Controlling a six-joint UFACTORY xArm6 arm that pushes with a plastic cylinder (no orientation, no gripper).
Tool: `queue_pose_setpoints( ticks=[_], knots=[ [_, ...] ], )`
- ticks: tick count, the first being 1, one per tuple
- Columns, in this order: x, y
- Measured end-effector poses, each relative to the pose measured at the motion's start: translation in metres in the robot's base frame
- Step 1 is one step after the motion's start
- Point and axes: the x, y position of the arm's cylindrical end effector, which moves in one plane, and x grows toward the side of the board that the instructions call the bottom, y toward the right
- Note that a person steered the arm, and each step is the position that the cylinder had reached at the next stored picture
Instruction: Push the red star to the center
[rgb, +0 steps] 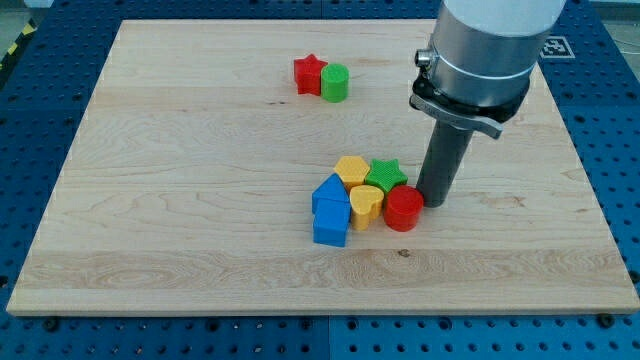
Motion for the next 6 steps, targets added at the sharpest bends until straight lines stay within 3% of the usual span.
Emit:
queue_pose_setpoints(
  ticks=[2,4,6],
  knots=[
    [-0.103,0.002],
    [-0.236,-0.074],
    [-0.214,-0.110]
  ],
)
